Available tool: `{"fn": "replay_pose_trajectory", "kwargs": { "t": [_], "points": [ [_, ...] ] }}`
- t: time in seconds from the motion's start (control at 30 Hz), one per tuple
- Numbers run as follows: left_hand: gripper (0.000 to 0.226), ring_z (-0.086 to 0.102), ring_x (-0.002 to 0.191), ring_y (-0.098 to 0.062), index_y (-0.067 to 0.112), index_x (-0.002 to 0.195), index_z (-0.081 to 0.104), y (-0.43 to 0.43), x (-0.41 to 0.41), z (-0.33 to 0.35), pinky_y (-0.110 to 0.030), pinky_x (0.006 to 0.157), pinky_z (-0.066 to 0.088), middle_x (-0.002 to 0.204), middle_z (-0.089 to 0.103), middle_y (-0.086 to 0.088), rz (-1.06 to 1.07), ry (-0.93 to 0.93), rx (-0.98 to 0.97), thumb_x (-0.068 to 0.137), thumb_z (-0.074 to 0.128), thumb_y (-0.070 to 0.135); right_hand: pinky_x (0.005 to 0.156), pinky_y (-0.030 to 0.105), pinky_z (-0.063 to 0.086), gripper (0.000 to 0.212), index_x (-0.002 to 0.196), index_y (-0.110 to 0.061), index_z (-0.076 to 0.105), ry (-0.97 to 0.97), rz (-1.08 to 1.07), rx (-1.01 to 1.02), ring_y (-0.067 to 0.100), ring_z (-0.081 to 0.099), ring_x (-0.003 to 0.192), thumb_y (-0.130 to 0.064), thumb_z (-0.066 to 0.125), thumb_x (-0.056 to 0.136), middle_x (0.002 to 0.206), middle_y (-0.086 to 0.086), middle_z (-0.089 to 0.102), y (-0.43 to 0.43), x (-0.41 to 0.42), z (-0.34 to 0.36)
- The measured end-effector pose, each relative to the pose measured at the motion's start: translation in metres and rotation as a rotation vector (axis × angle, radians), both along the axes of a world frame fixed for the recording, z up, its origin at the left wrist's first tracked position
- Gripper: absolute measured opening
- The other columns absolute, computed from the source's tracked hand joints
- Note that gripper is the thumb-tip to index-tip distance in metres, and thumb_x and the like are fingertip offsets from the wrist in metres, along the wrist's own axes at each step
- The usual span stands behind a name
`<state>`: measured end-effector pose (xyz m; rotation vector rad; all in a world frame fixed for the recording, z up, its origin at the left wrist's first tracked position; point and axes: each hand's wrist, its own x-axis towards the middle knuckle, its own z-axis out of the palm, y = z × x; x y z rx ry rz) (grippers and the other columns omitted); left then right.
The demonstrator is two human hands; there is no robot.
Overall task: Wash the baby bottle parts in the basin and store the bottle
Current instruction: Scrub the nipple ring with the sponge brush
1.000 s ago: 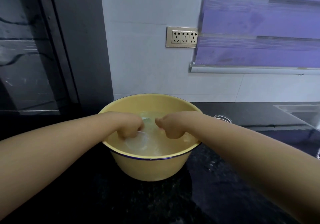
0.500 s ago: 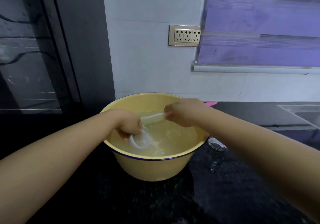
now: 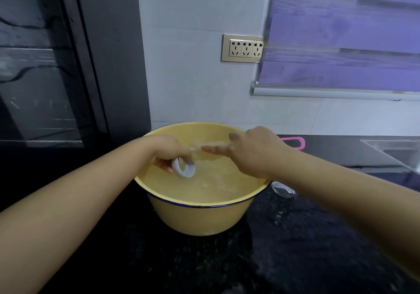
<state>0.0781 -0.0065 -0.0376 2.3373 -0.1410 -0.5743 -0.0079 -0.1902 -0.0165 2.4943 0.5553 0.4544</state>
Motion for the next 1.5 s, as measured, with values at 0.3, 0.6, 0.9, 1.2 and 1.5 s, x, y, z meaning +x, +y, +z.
{"fn": "replay_pose_trajectory", "kwargs": {
  "t": [0.3, 0.6, 0.9, 1.2, 1.5],
  "points": [
    [0.017, 0.057, 0.077, -0.027, 0.009, 0.092, 0.058, 0.007, 0.004, 0.013, -0.046, 0.073, 0.058, 0.088, 0.062, -0.014, 0.275, 0.237, -0.666, 0.084, 0.054, 0.024, 0.043, 0.020, 0.006, 0.058, 0.126, -0.035, 0.059, -0.289, 0.167, 0.002, 0.019, 0.037, 0.030, -0.008, 0.059, 0.076, 0.058, 0.004, 0.044, -0.018, 0.014, -0.004],
    [0.052, 0.070, 0.069, -0.030, 0.003, 0.110, 0.060, 0.004, -0.003, 0.016, -0.034, 0.058, 0.060, 0.093, 0.065, -0.021, 0.193, 0.192, -0.789, 0.084, 0.064, 0.047, 0.041, 0.021, 0.014, 0.053, 0.128, -0.033, 0.058, -0.216, 0.210, -0.028, 0.021, 0.044, 0.036, -0.009, 0.041, 0.085, 0.064, 0.005, 0.048, -0.009, 0.006, -0.004],
    [0.055, 0.060, 0.052, -0.014, 0.016, 0.075, 0.056, -0.001, 0.001, 0.013, -0.034, 0.077, 0.053, 0.073, 0.056, -0.005, 0.297, -0.410, -0.467, 0.089, 0.039, 0.065, 0.054, 0.027, 0.038, 0.047, 0.144, -0.042, 0.030, 0.483, -0.100, 0.702, 0.014, 0.043, 0.053, -0.025, 0.029, 0.100, 0.061, -0.005, 0.047, 0.027, -0.006, -0.004],
    [0.045, 0.057, 0.077, -0.020, 0.014, 0.114, 0.059, 0.000, 0.003, 0.014, -0.031, 0.067, 0.045, 0.087, 0.058, -0.004, 0.352, -0.322, -0.665, 0.095, 0.039, 0.050, 0.037, 0.014, 0.013, 0.034, 0.118, -0.036, 0.061, 1.065, -0.143, 1.569, 0.007, 0.016, 0.041, -0.027, 0.034, 0.100, 0.052, -0.008, 0.024, 0.034, -0.013, 0.022],
    [0.027, 0.063, 0.060, -0.031, 0.003, 0.082, 0.054, 0.001, -0.011, 0.019, -0.028, 0.048, 0.049, 0.060, 0.066, -0.019, 0.202, 0.003, -0.787, 0.094, 0.036, 0.019, 0.064, 0.032, 0.045, 0.038, 0.131, -0.047, 0.048, 0.220, 0.002, 0.938, 0.022, 0.057, 0.066, -0.030, 0.038, 0.098, 0.076, -0.003, 0.058, 0.019, -0.004, 0.013]
  ]
}}
